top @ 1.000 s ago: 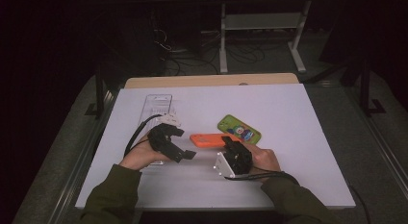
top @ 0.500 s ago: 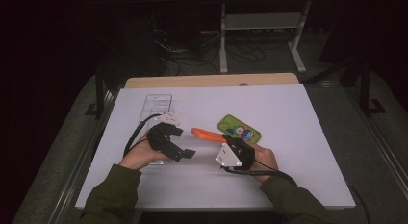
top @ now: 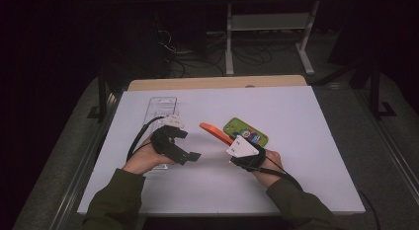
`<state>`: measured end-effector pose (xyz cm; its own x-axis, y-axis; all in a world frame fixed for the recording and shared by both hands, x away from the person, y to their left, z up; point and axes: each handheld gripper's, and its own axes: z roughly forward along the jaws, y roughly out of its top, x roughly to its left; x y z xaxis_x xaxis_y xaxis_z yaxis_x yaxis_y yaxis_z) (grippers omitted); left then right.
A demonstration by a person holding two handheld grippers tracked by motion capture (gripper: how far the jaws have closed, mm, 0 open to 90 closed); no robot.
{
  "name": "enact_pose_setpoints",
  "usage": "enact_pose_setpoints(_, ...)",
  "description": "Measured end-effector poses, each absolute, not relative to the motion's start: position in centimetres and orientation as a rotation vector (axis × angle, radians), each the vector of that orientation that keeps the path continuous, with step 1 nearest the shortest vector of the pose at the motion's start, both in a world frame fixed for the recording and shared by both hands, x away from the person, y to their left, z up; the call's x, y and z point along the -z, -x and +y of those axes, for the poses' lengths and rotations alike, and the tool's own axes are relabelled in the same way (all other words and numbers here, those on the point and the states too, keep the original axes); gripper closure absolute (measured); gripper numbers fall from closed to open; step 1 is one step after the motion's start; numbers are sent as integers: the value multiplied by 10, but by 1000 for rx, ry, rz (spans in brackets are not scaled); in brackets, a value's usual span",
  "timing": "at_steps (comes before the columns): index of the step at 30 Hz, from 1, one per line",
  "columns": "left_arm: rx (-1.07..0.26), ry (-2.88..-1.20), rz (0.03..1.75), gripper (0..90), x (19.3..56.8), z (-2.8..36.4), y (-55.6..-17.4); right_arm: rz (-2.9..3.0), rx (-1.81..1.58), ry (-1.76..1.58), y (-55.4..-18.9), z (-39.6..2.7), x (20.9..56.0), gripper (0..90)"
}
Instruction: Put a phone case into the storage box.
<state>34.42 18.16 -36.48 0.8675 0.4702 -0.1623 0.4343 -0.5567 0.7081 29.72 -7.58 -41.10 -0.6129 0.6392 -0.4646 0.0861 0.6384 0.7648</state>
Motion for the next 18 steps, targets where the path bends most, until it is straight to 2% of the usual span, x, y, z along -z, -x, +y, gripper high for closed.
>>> enact_pose_setpoints(18,-83,-2226,667,0,366,180,-345,2181,-1139,-928,-309,-88,407,822)
